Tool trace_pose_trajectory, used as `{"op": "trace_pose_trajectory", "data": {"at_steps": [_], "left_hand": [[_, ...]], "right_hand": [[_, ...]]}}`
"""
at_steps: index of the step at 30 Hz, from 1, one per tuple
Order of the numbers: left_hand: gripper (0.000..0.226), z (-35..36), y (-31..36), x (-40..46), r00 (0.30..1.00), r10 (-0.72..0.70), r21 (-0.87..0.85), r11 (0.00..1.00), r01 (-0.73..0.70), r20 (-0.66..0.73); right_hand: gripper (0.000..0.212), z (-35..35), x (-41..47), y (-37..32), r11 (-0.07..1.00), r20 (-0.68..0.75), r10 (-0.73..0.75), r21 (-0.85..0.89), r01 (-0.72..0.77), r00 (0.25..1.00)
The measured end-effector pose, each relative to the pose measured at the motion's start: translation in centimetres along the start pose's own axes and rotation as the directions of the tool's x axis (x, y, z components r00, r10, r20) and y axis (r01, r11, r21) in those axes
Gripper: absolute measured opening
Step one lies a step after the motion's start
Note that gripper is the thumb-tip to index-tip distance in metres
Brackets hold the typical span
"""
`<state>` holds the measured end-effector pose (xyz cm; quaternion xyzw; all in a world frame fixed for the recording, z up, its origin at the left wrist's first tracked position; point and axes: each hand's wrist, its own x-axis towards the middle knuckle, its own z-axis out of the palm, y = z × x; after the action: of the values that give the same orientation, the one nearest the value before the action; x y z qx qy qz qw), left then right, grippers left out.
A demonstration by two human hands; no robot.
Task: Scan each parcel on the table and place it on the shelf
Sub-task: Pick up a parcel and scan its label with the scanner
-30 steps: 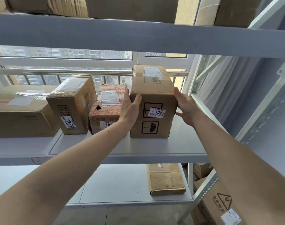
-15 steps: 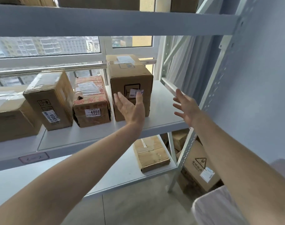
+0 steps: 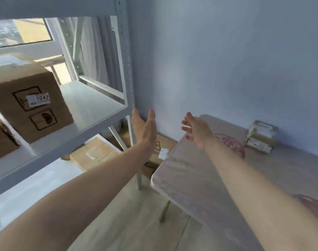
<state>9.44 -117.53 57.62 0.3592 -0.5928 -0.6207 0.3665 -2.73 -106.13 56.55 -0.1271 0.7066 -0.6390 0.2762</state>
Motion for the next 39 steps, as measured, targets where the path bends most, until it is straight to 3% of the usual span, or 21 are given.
{"op": "trace_pose_trajectory", "data": {"at_steps": [3,8,18,24,28,31,39], "left_hand": [[0.065,4.4,-0.5,-2.0,0.995,-0.005,0.017,1.0,0.004,0.095],[0.068,12.7,-1.1,-5.7,0.965,-0.054,0.016,0.999,0.052,0.256],[0.065,27.6,-2.8,-11.6,0.845,-0.164,0.186,0.979,0.078,0.51],[0.08,34.7,-6.2,-11.1,0.825,-0.219,0.214,0.969,0.122,0.521],[0.087,38.9,-8.0,-9.6,0.787,-0.253,0.301,0.949,0.09,0.563],[0.092,42.0,-9.5,-7.9,0.763,-0.292,0.372,0.925,0.073,0.577],[0.082,49.6,-13.7,-3.5,0.715,-0.4,0.523,0.851,0.057,0.573]], "right_hand": [[0.022,-5.8,-1.3,0.9,1.0,-0.142,-0.005,0.025,0.009,0.99],[0.028,-15.7,-3.8,2.2,1.0,-0.33,0.004,-0.008,-0.007,0.944],[0.023,-32.6,-5.2,4.3,0.997,-0.427,0.076,0.018,-0.076,0.901],[0.025,-39.0,-2.4,6.2,0.989,-0.481,0.138,0.024,-0.145,0.866],[0.051,-41.6,1.0,7.4,0.985,-0.495,0.164,0.028,-0.173,0.853],[0.06,-42.9,3.8,7.8,0.978,-0.498,0.19,0.019,-0.209,0.846],[0.058,-45.9,10.5,9.5,0.95,-0.51,0.28,0.026,-0.311,0.813]]}}
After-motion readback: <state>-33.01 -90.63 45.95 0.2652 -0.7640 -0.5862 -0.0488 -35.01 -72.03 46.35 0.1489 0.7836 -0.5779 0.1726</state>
